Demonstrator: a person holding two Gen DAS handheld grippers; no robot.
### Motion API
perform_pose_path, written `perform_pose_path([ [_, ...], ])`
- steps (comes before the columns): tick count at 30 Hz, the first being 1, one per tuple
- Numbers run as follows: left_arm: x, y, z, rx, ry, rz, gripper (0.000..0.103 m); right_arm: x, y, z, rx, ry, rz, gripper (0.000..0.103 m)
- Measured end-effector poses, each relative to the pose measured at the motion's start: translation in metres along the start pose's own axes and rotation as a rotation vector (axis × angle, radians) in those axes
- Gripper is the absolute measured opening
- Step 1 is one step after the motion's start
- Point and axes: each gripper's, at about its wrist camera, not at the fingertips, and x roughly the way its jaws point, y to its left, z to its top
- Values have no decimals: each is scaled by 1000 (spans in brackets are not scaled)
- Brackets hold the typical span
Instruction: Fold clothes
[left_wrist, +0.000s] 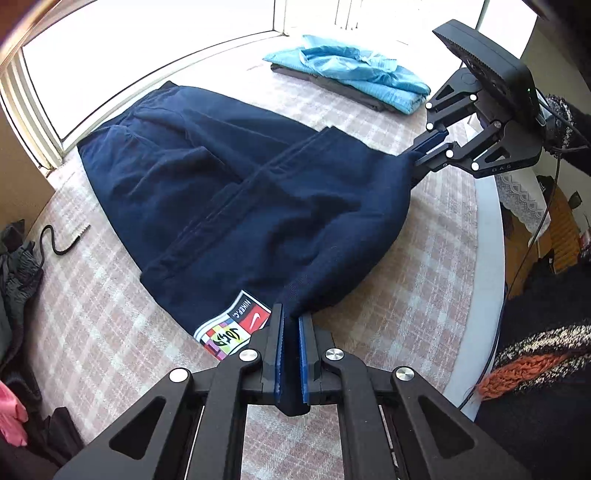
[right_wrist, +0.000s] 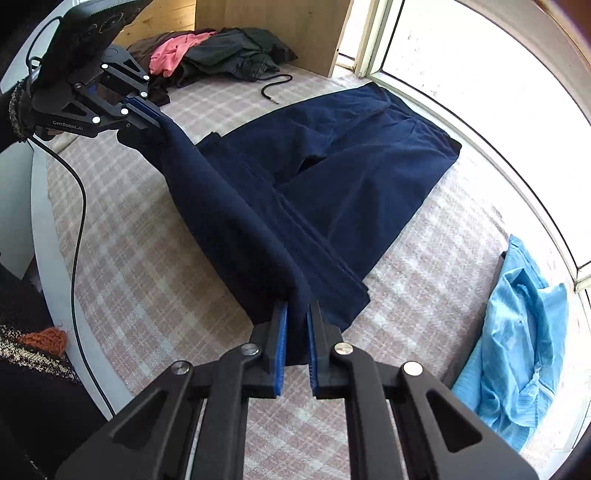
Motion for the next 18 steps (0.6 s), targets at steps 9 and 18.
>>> perform_pose_path([
  [9, -16, 104, 130, -52, -204, 213, 5, 4, -113, 137, 42, -126, -228, 8],
  [18, 61, 240, 232, -146, -186, 290, 5, 128, -220, 210, 154, -50, -190, 7],
])
